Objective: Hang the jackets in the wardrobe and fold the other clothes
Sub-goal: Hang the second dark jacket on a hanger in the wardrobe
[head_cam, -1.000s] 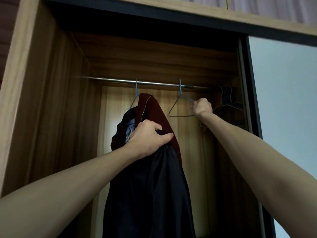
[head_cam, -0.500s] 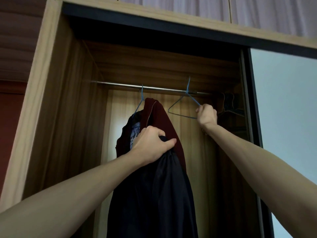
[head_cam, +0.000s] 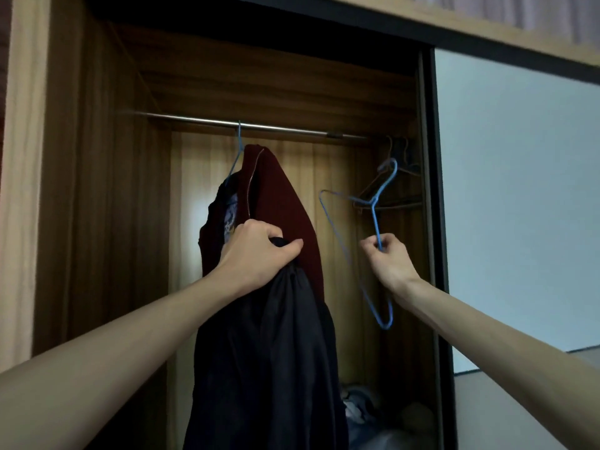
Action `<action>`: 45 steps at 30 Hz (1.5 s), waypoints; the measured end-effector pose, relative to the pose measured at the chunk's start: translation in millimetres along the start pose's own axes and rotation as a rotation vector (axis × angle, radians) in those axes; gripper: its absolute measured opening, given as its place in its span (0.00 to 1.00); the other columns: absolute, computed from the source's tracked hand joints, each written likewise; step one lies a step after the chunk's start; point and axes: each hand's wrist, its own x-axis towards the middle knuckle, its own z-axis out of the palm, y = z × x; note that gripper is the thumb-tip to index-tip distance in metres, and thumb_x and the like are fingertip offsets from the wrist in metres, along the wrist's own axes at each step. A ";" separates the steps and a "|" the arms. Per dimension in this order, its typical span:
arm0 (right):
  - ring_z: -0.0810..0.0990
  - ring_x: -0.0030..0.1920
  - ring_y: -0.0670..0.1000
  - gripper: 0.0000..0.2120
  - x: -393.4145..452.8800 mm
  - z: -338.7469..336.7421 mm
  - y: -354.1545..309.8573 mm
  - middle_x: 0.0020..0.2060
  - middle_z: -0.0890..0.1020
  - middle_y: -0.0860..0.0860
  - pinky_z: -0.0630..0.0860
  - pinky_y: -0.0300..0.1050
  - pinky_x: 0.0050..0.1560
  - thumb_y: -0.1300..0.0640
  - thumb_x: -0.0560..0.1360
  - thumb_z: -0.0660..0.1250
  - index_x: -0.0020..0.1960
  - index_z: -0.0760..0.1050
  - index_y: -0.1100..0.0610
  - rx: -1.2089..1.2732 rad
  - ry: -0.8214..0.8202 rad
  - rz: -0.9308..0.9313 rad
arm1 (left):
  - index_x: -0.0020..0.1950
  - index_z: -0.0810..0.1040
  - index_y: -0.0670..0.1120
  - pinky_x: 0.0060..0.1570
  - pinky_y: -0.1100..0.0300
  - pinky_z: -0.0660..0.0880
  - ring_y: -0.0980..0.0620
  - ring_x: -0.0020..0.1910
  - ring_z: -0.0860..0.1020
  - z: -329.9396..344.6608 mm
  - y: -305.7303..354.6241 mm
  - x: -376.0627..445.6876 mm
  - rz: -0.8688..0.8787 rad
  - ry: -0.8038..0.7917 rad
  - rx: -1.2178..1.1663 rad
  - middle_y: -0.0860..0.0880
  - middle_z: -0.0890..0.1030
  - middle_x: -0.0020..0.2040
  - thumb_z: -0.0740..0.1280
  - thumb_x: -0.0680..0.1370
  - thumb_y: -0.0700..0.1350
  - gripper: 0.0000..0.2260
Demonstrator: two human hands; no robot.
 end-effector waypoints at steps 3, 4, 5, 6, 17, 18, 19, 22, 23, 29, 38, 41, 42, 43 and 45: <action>0.77 0.41 0.50 0.12 -8.4 -0.6 6.0 0.39 0.80 0.52 0.74 0.49 0.46 0.51 0.84 0.63 0.48 0.80 0.57 -0.062 -0.035 0.064 | 0.25 0.70 0.49 0.36 0.56 0.70 0.52 0.26 0.70 0.9 -0.2 -8.3 -0.040 -0.039 -0.025 0.54 0.68 0.23 0.70 0.72 0.64 0.24; 0.75 0.38 0.49 0.14 -17.0 -1.3 8.8 0.36 0.78 0.51 0.73 0.47 0.43 0.51 0.85 0.62 0.47 0.79 0.58 -0.063 -0.045 0.050 | 0.25 0.69 0.49 0.36 0.56 0.70 0.52 0.26 0.70 0.6 -0.7 -11.6 -0.050 -0.053 -0.029 0.55 0.68 0.23 0.71 0.73 0.63 0.25; 0.74 0.35 0.49 0.16 -27.5 -2.3 11.3 0.34 0.77 0.50 0.72 0.47 0.41 0.50 0.85 0.61 0.46 0.78 0.59 -0.044 -0.054 0.022 | 0.25 0.69 0.49 0.38 0.55 0.72 0.53 0.28 0.71 0.5 -1.6 -14.8 -0.061 -0.066 -0.032 0.55 0.69 0.23 0.71 0.74 0.63 0.26; 0.73 0.34 0.48 0.17 -37.7 -3.6 13.8 0.33 0.76 0.50 0.71 0.47 0.39 0.49 0.85 0.62 0.46 0.77 0.60 -0.035 -0.054 -0.007 | 0.25 0.72 0.49 0.41 0.52 0.76 0.51 0.31 0.75 -0.4 -2.4 -18.5 -0.077 -0.082 -0.033 0.55 0.74 0.25 0.71 0.74 0.64 0.25; 0.73 0.33 0.57 0.25 -125.2 -51.9 -18.2 0.28 0.73 0.54 0.63 0.51 0.38 0.46 0.86 0.59 0.33 0.68 0.58 -0.409 0.016 -0.212 | 0.51 0.87 0.38 0.62 0.50 0.80 0.49 0.51 0.85 -27.9 -9.5 -78.6 -0.372 -0.427 -0.157 0.43 0.87 0.51 0.72 0.74 0.67 0.31; 0.75 0.33 0.54 0.25 -136.2 -58.2 -26.2 0.28 0.74 0.54 0.64 0.49 0.38 0.46 0.86 0.59 0.35 0.73 0.57 -0.416 0.017 -0.210 | 0.51 0.87 0.39 0.63 0.52 0.79 0.51 0.51 0.85 -32.5 -11.4 -84.4 -0.394 -0.454 -0.180 0.45 0.87 0.51 0.73 0.75 0.65 0.27; 0.75 0.33 0.51 0.23 -146.8 -63.6 -33.8 0.28 0.75 0.53 0.66 0.49 0.38 0.46 0.86 0.58 0.37 0.77 0.56 -0.428 0.021 -0.206 | 0.50 0.87 0.39 0.64 0.53 0.79 0.53 0.50 0.85 -36.9 -12.6 -90.6 -0.413 -0.477 -0.200 0.47 0.87 0.51 0.73 0.76 0.63 0.25; 0.71 0.27 0.47 0.20 -179.4 -76.8 -53.2 0.25 0.69 0.51 0.67 0.46 0.35 0.46 0.86 0.57 0.43 0.82 0.51 -0.471 0.029 -0.225 | 0.43 0.83 0.43 0.59 0.52 0.81 0.46 0.45 0.85 -47.8 -13.7 -109.5 -0.455 -0.546 -0.244 0.47 0.83 0.43 0.72 0.74 0.58 0.17; 0.69 0.26 0.47 0.19 -190.6 -81.3 -57.2 0.25 0.67 0.52 0.66 0.48 0.34 0.47 0.86 0.57 0.43 0.81 0.51 -0.459 0.027 -0.223 | 0.42 0.79 0.45 0.55 0.51 0.81 0.45 0.42 0.83 -51.7 -11.7 -116.0 -0.468 -0.563 -0.254 0.46 0.80 0.41 0.71 0.74 0.56 0.14; 0.57 0.24 0.47 0.19 -261.6 -104.0 -64.5 0.26 0.60 0.49 0.51 0.41 0.25 0.50 0.86 0.60 0.40 0.71 0.58 -0.041 -0.149 0.003 | 0.42 0.75 0.45 0.42 0.55 0.75 0.46 0.41 0.79 -71.9 -15.5 -150.2 -0.681 -0.746 -0.401 0.45 0.79 0.41 0.64 0.75 0.49 0.08; 0.53 0.26 0.45 0.18 -310.4 -118.6 -71.5 0.28 0.54 0.52 0.51 0.32 0.24 0.51 0.79 0.63 0.37 0.68 0.62 0.037 -0.541 0.205 | 0.56 0.77 0.41 0.59 0.54 0.73 0.47 0.56 0.77 -52.7 -47.9 -189.9 -0.401 -0.803 -0.129 0.47 0.79 0.55 0.62 0.86 0.49 0.12; 0.55 0.24 0.46 0.18 -315.9 -111.8 -70.5 0.26 0.57 0.54 0.52 0.34 0.22 0.54 0.82 0.62 0.36 0.70 0.61 -0.058 -0.630 0.202 | 0.65 0.74 0.44 0.65 0.47 0.73 0.45 0.62 0.79 -56.2 -49.2 -200.0 -0.252 -0.738 0.019 0.45 0.81 0.63 0.60 0.86 0.54 0.16; 0.56 0.23 0.47 0.19 -318.5 -106.7 -70.0 0.25 0.58 0.54 0.53 0.35 0.21 0.55 0.83 0.61 0.35 0.71 0.61 -0.095 -0.652 0.187 | 0.60 0.73 0.46 0.58 0.46 0.76 0.43 0.55 0.80 -57.5 -48.4 -203.4 -0.186 -0.702 0.063 0.45 0.82 0.55 0.60 0.86 0.54 0.12; 0.57 0.22 0.48 0.19 -321.0 -99.9 -68.8 0.23 0.60 0.53 0.54 0.36 0.21 0.56 0.84 0.61 0.35 0.72 0.61 -0.141 -0.670 0.166 | 0.55 0.71 0.48 0.50 0.46 0.76 0.43 0.47 0.80 -59.0 -45.3 -206.3 -0.114 -0.670 0.092 0.46 0.81 0.47 0.60 0.86 0.54 0.09; 0.60 0.22 0.44 0.20 -325.0 -84.9 -65.7 0.21 0.63 0.46 0.57 0.33 0.24 0.57 0.85 0.61 0.36 0.73 0.61 -0.299 -0.693 0.080 | 0.51 0.65 0.50 0.44 0.46 0.74 0.42 0.41 0.78 -62.7 -36.8 -210.2 0.064 -0.623 0.128 0.50 0.76 0.39 0.61 0.86 0.52 0.09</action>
